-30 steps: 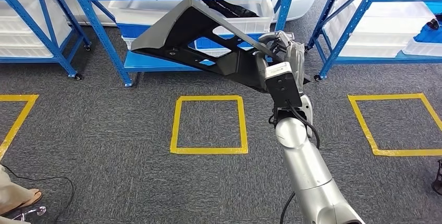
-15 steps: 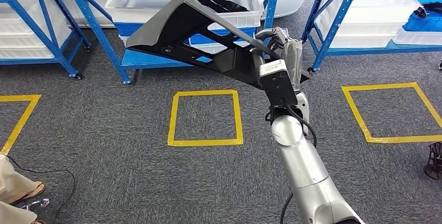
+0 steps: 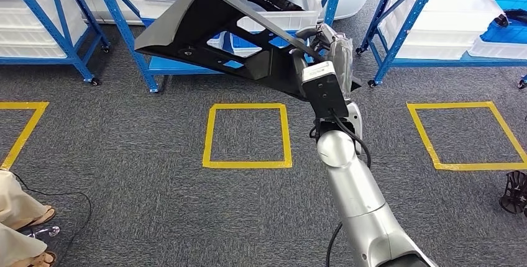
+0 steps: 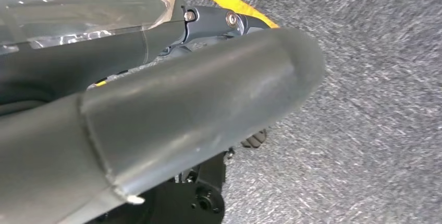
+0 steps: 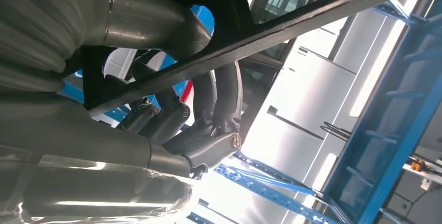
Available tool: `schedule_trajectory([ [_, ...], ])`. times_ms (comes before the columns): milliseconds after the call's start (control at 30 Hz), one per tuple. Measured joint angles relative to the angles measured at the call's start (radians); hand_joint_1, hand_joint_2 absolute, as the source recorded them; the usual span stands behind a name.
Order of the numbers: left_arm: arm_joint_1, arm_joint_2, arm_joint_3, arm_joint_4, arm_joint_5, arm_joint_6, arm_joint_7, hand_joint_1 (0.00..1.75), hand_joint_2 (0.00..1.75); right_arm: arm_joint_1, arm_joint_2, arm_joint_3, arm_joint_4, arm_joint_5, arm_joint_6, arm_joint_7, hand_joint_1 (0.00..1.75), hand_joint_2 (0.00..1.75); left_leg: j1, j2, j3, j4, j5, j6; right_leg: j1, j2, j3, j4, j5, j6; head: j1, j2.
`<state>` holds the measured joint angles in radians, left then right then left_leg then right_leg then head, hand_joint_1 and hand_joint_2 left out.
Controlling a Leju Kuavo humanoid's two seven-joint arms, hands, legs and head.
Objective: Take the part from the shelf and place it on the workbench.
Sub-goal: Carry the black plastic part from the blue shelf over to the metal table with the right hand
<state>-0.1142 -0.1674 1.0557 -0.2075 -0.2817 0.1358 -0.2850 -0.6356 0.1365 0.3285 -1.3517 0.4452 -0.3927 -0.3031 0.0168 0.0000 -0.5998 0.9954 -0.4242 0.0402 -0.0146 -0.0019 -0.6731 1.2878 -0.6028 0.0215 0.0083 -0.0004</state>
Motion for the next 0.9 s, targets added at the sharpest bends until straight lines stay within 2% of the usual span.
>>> schedule_trajectory([
  [33, 0.001, 0.000, 0.001, 0.000, 0.002, 0.000, 0.000, 0.00, 0.00, 0.000, 0.002, 0.000, 0.003, 0.002, 0.000, 0.000, 1.75, 1.75, 0.000, -0.003, -0.003, 0.001, 0.003, -0.003, -0.002, 0.001, 0.023, -0.040, 0.019, 0.009, 0.000, 0.000],
  [100, 0.000, -0.002, 0.002, 0.000, 0.004, 0.001, 0.000, 0.00, 0.00, -0.003, 0.009, 0.001, 0.005, 0.010, -0.002, 0.001, 1.75, 1.75, -0.001, -0.011, -0.010, 0.007, 0.008, -0.011, -0.007, 0.011, 0.097, -0.182, 0.068, 0.022, 0.000, 0.000],
  [133, -0.001, -0.002, 0.002, 0.000, 0.005, 0.001, 0.000, 0.00, 0.00, -0.005, 0.013, 0.001, 0.006, 0.016, -0.002, 0.001, 1.75, 1.75, -0.002, -0.015, -0.015, 0.011, 0.010, -0.016, -0.007, 0.016, 0.124, -0.237, 0.085, 0.021, -0.001, 0.000],
  [167, -0.001, -0.003, 0.003, 0.000, 0.005, 0.001, 0.000, 0.00, 0.00, -0.007, 0.016, 0.002, 0.007, 0.020, -0.003, 0.002, 1.75, 1.75, -0.003, -0.018, -0.020, 0.015, 0.013, -0.022, -0.006, 0.020, 0.138, -0.268, 0.094, 0.016, -0.001, 0.000],
  [233, 0.000, -0.003, 0.006, 0.000, 0.006, 0.002, 0.000, 0.00, 0.00, -0.008, 0.022, 0.003, 0.009, 0.023, -0.003, 0.002, 1.75, 1.75, -0.002, -0.023, -0.030, 0.016, 0.022, -0.036, -0.002, 0.016, 0.137, -0.275, 0.102, 0.001, -0.002, 0.000],
  [300, 0.003, -0.003, 0.009, 0.000, 0.006, 0.003, 0.000, 0.00, 0.00, -0.010, 0.028, 0.003, 0.010, 0.025, -0.004, 0.003, 1.75, 1.75, 0.002, -0.020, -0.040, 0.027, 0.013, -0.048, -0.007, 0.007, 0.132, -0.276, 0.113, -0.015, -0.003, 0.000],
  [367, 0.005, -0.004, 0.010, 0.000, 0.007, 0.003, 0.000, 0.00, 0.00, -0.012, 0.035, 0.003, 0.010, 0.027, -0.004, 0.003, 1.75, 1.75, 0.006, -0.011, -0.072, 0.102, -0.040, -0.057, -0.012, -0.003, 0.127, -0.278, 0.121, -0.029, -0.007, 0.000],
  [433, 0.005, -0.006, 0.014, 0.000, 0.007, 0.003, 0.000, 0.00, 0.00, -0.012, 0.038, 0.003, 0.011, 0.028, -0.004, 0.004, 1.75, 1.75, 0.007, -0.006, -0.126, 0.235, -0.109, -0.065, -0.008, -0.016, 0.120, -0.278, 0.125, -0.035, -0.008, 0.000],
  [467, 0.005, -0.006, 0.017, 0.000, 0.007, 0.003, 0.000, 0.00, 0.00, -0.012, 0.038, 0.003, 0.012, 0.028, -0.003, 0.005, 1.75, 1.75, 0.007, -0.005, -0.145, 0.285, -0.128, -0.067, -0.006, -0.023, 0.117, -0.278, 0.127, -0.038, -0.008, 0.000],
  [500, 0.006, -0.006, 0.019, 0.000, 0.008, 0.003, 0.000, 0.00, 0.00, -0.012, 0.038, 0.003, 0.013, 0.028, -0.003, 0.005, 1.75, 1.75, 0.007, -0.004, -0.145, 0.299, -0.127, -0.068, -0.005, -0.031, 0.114, -0.277, 0.128, -0.039, -0.008, 0.000],
  [533, 0.007, -0.006, 0.020, 0.000, 0.008, 0.003, 0.000, 0.00, 0.00, -0.012, 0.039, 0.003, 0.014, 0.029, -0.003, 0.006, 1.75, 1.75, 0.007, -0.001, -0.123, 0.271, -0.109, -0.067, -0.004, -0.038, 0.113, -0.277, 0.129, -0.039, -0.008, 0.000],
  [600, 0.007, -0.006, 0.022, 0.000, 0.008, 0.004, 0.000, 0.00, 0.00, -0.013, 0.043, 0.003, 0.015, 0.031, -0.003, 0.006, 1.75, 1.75, 0.004, 0.021, -0.038, 0.135, -0.056, -0.060, -0.001, -0.051, 0.113, -0.277, 0.130, -0.037, -0.008, 0.000],
  [633, 0.006, -0.006, 0.022, 0.000, 0.009, 0.004, 0.000, 0.00, 0.00, -0.015, 0.045, 0.003, 0.015, 0.032, -0.003, 0.007, 1.75, 1.75, 0.001, 0.034, -0.004, 0.075, -0.040, -0.054, 0.003, -0.057, 0.113, -0.276, 0.131, -0.035, -0.008, 0.000],
  [667, 0.004, -0.007, 0.023, 0.000, 0.009, 0.004, 0.000, 0.00, 0.00, -0.017, 0.046, 0.003, 0.015, 0.032, -0.003, 0.007, 1.75, 1.75, -0.003, 0.044, 0.015, 0.036, -0.033, -0.049, 0.006, -0.062, 0.111, -0.276, 0.132, -0.032, -0.007, 0.000],
  [700, 0.003, -0.007, 0.023, 0.000, 0.009, 0.004, 0.000, 0.00, 0.00, -0.019, 0.047, 0.004, 0.015, 0.033, -0.003, 0.008, 1.75, 1.75, -0.008, 0.048, 0.020, 0.021, -0.034, -0.044, 0.010, -0.069, 0.109, -0.276, 0.134, -0.029, -0.007, 0.000],
  [767, 0.004, -0.008, 0.024, 0.000, 0.010, 0.006, 0.001, 0.00, 0.00, -0.021, 0.050, 0.004, 0.015, 0.036, -0.002, 0.009, 1.75, 1.75, -0.010, 0.034, 0.013, 0.014, -0.026, -0.029, 0.012, -0.080, 0.105, -0.278, 0.137, -0.019, -0.006, 0.000],
  [800, 0.005, -0.009, 0.024, 0.000, 0.010, 0.007, 0.002, 0.00, 0.00, -0.022, 0.051, 0.004, 0.015, 0.038, -0.002, 0.010, 1.75, 1.75, -0.009, 0.028, 0.012, 0.008, -0.020, -0.020, 0.011, -0.076, 0.100, -0.271, 0.131, -0.015, -0.006, 0.000],
  [833, 0.005, -0.010, 0.024, 0.000, 0.009, 0.008, 0.003, 0.00, 0.00, -0.022, 0.053, 0.004, 0.015, 0.040, -0.002, 0.010, 1.75, 1.75, -0.007, 0.022, 0.011, 0.002, -0.013, -0.010, 0.011, -0.061, 0.089, -0.249, 0.116, -0.015, -0.006, 0.000],
  [900, 0.004, -0.011, 0.024, 0.000, 0.009, 0.009, 0.005, 0.00, 0.00, -0.022, 0.051, 0.005, 0.015, 0.046, -0.002, 0.013, 1.75, 1.75, -0.005, 0.009, 0.008, -0.005, -0.003, 0.002, 0.007, -0.022, 0.044, -0.147, 0.063, -0.021, -0.003, 0.000],
])
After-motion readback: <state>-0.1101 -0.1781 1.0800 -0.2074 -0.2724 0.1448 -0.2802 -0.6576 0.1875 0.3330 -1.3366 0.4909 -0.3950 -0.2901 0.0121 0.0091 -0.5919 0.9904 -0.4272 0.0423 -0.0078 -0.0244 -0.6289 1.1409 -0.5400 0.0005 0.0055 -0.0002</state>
